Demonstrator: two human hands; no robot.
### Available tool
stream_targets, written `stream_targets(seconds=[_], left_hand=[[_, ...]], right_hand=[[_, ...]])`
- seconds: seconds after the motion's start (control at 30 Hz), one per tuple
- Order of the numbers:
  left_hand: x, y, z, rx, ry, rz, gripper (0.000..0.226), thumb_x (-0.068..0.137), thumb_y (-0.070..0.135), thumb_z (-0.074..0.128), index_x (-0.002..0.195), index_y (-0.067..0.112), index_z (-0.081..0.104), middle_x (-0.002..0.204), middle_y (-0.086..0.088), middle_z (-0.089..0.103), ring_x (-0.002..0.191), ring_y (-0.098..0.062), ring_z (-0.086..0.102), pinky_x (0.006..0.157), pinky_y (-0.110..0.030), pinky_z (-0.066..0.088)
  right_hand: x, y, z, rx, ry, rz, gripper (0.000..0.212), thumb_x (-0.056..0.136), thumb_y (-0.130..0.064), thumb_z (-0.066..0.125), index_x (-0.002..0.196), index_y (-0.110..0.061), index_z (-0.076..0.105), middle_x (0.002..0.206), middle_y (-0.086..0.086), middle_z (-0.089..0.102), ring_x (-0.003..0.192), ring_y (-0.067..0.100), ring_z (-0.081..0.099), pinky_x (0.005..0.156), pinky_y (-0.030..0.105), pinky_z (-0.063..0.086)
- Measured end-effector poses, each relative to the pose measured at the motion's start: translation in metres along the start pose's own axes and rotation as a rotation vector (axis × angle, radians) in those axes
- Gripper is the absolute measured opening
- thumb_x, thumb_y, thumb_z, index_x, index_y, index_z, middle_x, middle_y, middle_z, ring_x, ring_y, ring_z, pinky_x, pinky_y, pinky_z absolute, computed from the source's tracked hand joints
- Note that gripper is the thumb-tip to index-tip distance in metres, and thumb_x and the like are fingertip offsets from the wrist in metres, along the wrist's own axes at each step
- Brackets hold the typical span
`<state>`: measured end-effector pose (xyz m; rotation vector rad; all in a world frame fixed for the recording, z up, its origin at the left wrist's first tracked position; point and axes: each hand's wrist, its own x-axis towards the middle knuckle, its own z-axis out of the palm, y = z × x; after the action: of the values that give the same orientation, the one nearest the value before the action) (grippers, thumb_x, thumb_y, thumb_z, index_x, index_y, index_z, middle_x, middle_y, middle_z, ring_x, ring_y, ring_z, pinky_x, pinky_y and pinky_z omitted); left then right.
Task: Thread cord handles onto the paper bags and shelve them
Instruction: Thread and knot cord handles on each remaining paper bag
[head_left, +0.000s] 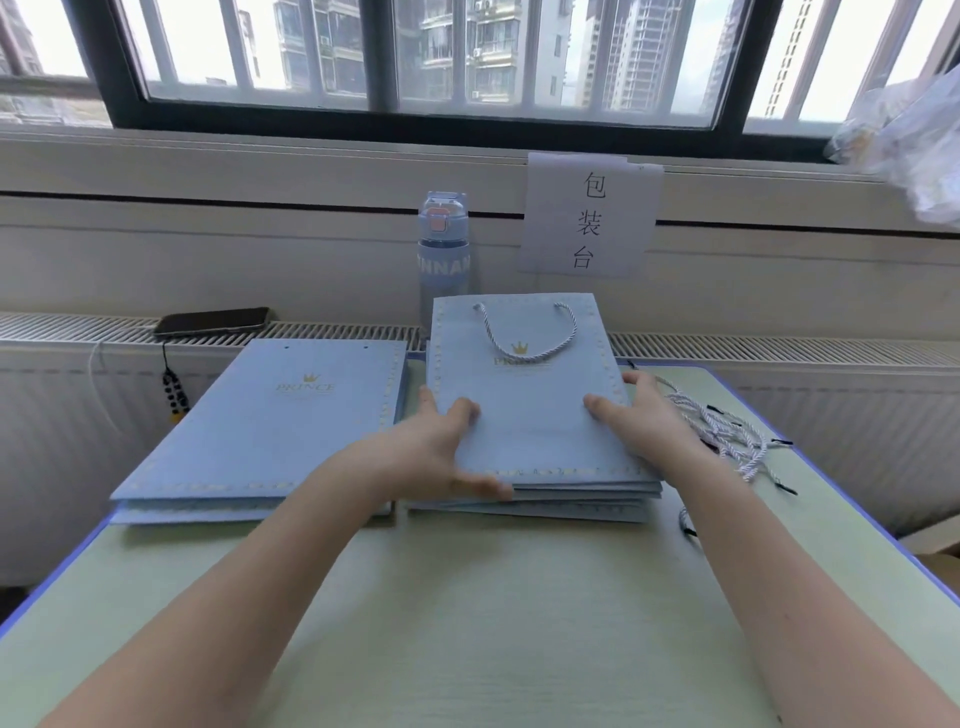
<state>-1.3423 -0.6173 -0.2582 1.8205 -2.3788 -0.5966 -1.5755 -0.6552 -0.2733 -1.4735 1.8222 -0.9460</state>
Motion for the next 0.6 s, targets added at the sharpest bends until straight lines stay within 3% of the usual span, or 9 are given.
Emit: stream_targets(seconds=[0.07,0.1,0.17,0.23,0.3,0.47,0.53,0.6], left_hand=[[0.001,-0.012,-0.018,-0.134,0.169,0.012,0.085,0.065,0.077,0.043,0.135,0.029,0.042,0.141,-0.005,0.043,0.117,-0.019,0.047,0.093,-0.031,0.036],[0.005,-0.022,-0.025,-0.179,0.286,-0.022,0.081,0.069,0.076,0.038,0.134,0.028,0.045,0.137,-0.002,0.050,0.120,-0.020,0.046,0.094,-0.032,0.034],[0.014,-0.049,-0.024,-0.042,0.382,-0.178,0.079,0.082,0.074,0.034,0.144,0.025,0.032,0.145,-0.006,0.042,0.135,-0.028,0.033,0.107,-0.041,0.025],[0.025,-0.074,-0.007,0.161,0.216,-0.334,0.084,0.086,0.074,0.030,0.151,0.024,0.012,0.158,-0.011,0.013,0.145,-0.033,0.008,0.115,-0.050,0.009],[0.035,-0.087,0.009,0.199,0.123,-0.384,0.085,0.088,0.071,0.029,0.153,0.024,0.001,0.160,-0.011,-0.005,0.145,-0.034,-0.006,0.116,-0.050,0.002],[0.041,-0.087,0.011,0.179,0.141,-0.366,0.078,0.093,0.066,0.025,0.153,0.023,0.001,0.159,-0.012,-0.008,0.145,-0.036,-0.008,0.115,-0.051,0.000],[0.033,-0.091,-0.001,0.031,0.144,-0.336,0.073,0.095,0.063,0.023,0.153,0.021,0.008,0.159,-0.013,0.000,0.145,-0.035,-0.003,0.115,-0.051,0.003],[0.017,-0.108,-0.017,-0.102,0.240,-0.424,0.073,0.094,0.062,0.031,0.152,0.020,0.014,0.159,-0.012,0.010,0.144,-0.035,0.009,0.115,-0.052,0.010]], right_hand=[[0.002,0.001,0.001,0.036,-0.021,0.005,0.053,0.090,-0.036,0.060,0.132,-0.019,0.031,0.116,0.004,0.056,0.102,0.026,0.060,0.094,0.046,0.047],[0.002,0.001,0.001,0.046,-0.031,0.011,0.054,0.090,-0.036,0.059,0.132,-0.019,0.031,0.114,0.003,0.056,0.101,0.026,0.060,0.094,0.045,0.047],[0.004,0.004,0.001,0.029,-0.044,0.016,0.055,0.090,-0.038,0.059,0.134,-0.020,0.029,0.114,0.002,0.057,0.101,0.027,0.061,0.094,0.047,0.047],[0.005,0.005,0.003,0.005,-0.046,0.015,0.057,0.090,-0.040,0.058,0.135,-0.022,0.029,0.117,0.003,0.058,0.102,0.028,0.060,0.095,0.047,0.046],[0.007,0.006,0.004,0.009,-0.043,0.013,0.059,0.090,-0.040,0.057,0.138,-0.022,0.027,0.118,0.005,0.058,0.103,0.028,0.060,0.095,0.046,0.046],[0.008,0.009,0.004,0.090,-0.042,0.008,0.062,0.090,-0.036,0.060,0.140,-0.020,0.027,0.118,0.005,0.057,0.100,0.028,0.061,0.092,0.045,0.049],[0.007,0.009,0.004,0.096,-0.043,0.011,0.062,0.089,-0.036,0.061,0.139,-0.020,0.028,0.117,0.004,0.057,0.100,0.029,0.061,0.092,0.048,0.049],[0.006,0.009,0.004,0.119,-0.048,0.013,0.063,0.089,-0.035,0.062,0.140,-0.019,0.028,0.118,0.006,0.057,0.098,0.030,0.062,0.090,0.050,0.050]])
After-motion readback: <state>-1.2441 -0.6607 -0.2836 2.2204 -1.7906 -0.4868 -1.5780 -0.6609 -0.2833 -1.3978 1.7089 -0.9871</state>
